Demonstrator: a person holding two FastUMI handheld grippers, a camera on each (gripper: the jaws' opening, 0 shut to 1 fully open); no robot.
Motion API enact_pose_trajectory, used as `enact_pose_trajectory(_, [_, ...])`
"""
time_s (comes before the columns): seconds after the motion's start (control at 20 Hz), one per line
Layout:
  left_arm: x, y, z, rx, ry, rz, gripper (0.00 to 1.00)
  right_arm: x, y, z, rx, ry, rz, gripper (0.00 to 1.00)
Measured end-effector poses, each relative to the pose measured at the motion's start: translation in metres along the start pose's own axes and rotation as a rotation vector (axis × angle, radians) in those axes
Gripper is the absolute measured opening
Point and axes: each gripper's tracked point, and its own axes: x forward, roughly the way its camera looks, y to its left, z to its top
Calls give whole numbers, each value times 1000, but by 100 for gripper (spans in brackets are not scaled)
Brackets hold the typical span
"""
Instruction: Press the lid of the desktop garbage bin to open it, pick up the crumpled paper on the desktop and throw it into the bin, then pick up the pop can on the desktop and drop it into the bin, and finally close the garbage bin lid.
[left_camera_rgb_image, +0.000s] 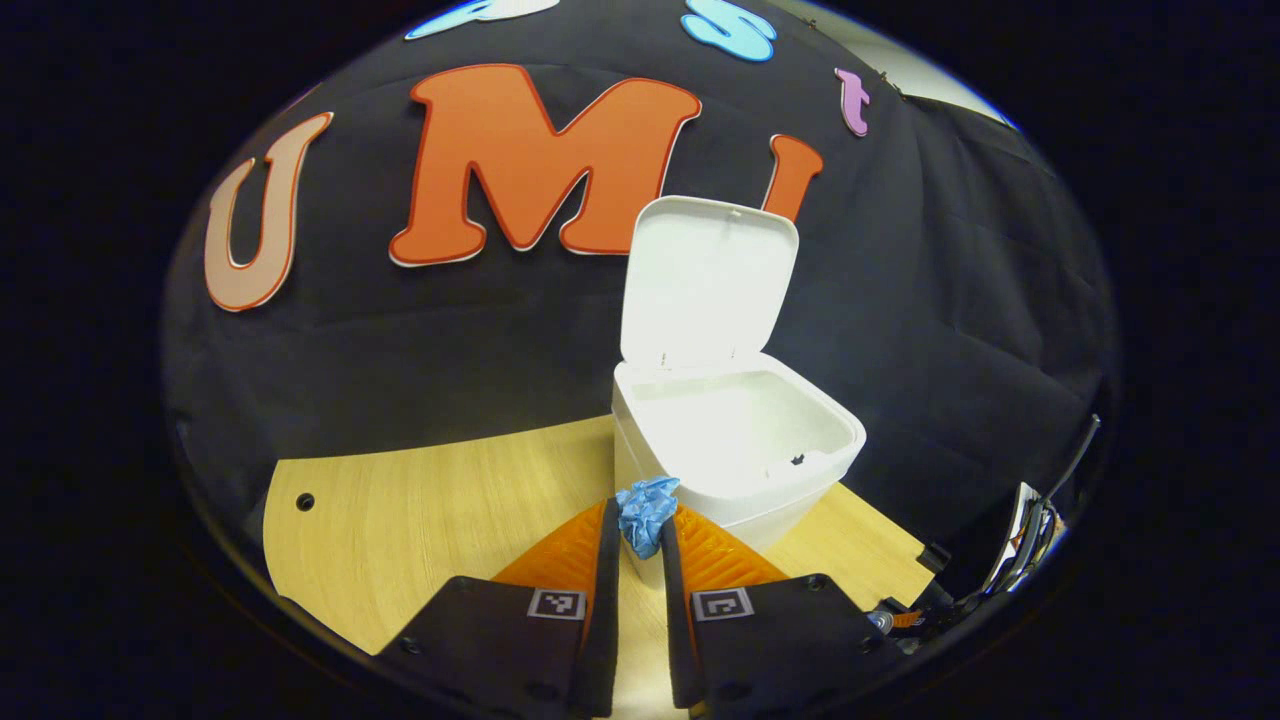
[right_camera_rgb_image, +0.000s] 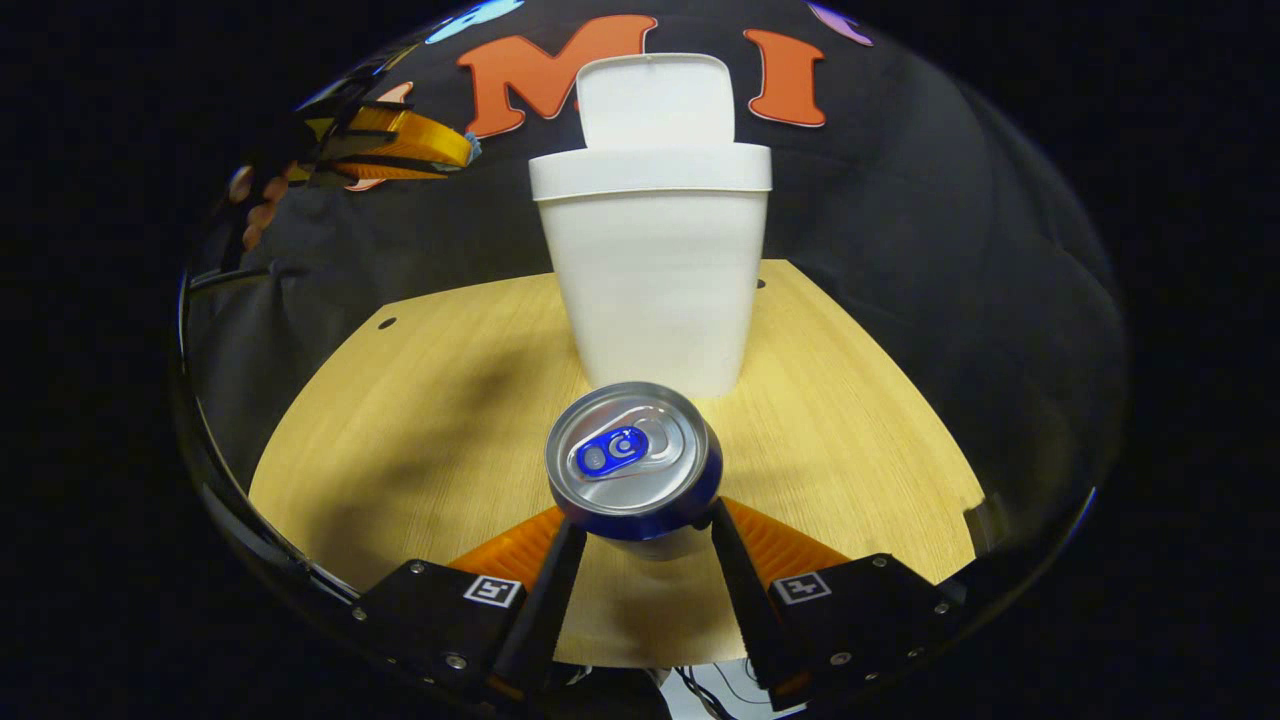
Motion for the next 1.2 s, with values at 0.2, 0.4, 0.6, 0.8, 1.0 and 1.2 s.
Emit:
enact_pose_trajectory(0.2, [21,-19,13,27,-6,-30,25,-5,-16,-7,31,9,-43,77])
enact_pose_trajectory(0.4, [44,-32,30,42,-30,-49,25,-11,-28,-8,58,7,-71,77])
enact_pose_trajectory(0.6, [64,-43,35,55,-38,-61,25,-17,-36,2,85,-12,-84,77])
enact_pose_trajectory(0.8, [83,-55,31,63,-17,-68,26,-22,-50,23,85,-50,-101,77])
enact_pose_trajectory(1.0, [95,-57,33,72,-15,-52,28,-27,-58,38,85,-84,-114,77])
enact_pose_trajectory(1.2, [100,-60,32,83,-13,-42,34,-27,-70,45,90,-99,-120,72])
